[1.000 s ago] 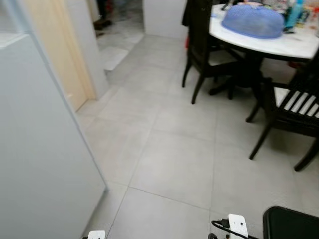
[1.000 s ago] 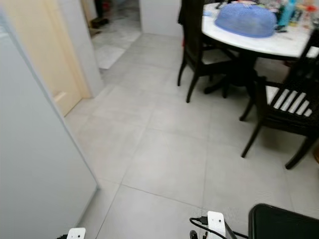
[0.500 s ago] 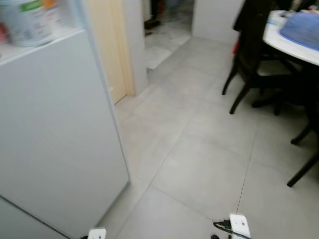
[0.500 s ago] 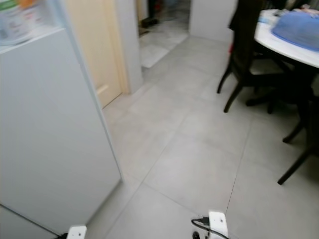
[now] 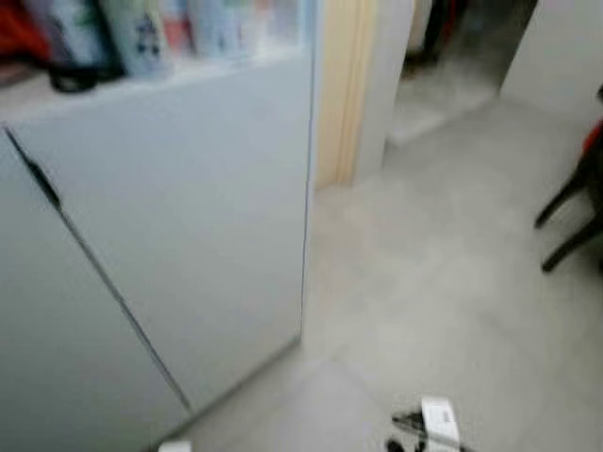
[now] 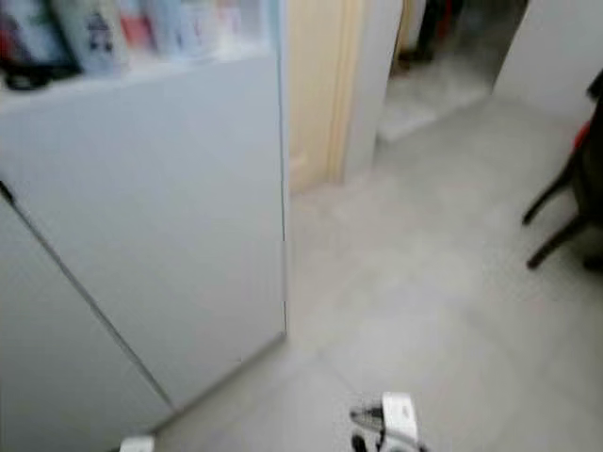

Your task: Restocking fridge

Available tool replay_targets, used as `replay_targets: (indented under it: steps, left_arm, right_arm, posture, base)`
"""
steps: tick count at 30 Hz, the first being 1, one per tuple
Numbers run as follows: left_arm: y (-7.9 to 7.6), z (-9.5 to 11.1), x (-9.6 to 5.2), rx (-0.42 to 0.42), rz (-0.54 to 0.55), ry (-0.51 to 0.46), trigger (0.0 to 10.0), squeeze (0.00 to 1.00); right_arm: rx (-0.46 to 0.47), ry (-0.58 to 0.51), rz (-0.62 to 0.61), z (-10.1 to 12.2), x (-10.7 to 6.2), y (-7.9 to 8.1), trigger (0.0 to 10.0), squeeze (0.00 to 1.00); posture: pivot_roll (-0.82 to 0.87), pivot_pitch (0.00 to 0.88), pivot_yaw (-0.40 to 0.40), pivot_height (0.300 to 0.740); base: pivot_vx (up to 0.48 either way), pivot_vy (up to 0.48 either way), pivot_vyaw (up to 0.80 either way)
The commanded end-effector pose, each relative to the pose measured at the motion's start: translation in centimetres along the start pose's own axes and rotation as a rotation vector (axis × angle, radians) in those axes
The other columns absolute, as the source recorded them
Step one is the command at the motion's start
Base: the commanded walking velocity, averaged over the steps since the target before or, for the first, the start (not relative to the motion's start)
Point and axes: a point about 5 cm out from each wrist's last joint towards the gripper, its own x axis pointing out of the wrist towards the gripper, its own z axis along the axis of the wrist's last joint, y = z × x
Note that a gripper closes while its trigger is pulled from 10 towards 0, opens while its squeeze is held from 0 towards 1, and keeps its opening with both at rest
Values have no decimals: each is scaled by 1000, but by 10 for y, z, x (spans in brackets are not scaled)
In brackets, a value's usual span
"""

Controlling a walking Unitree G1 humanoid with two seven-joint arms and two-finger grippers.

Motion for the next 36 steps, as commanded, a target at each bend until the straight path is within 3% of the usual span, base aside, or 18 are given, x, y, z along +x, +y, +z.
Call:
replay_targets:
  steps: [1,36]
  left_arm:
    - [-4,-8,-1,-13,-4,28,10000,0]
    - [-5,-8,-1,-31,5,33,10000,0]
  right_arm:
    - [-2,15,-21,-5,-2,-7,10000,0]
    - [-47,27,-9,-3,-2,-9,10000,0]
  posture:
    - [21,0,-35,740]
    - [26,0,-48,740]
  base:
    - [0,0,800]
    - [0,0,800]
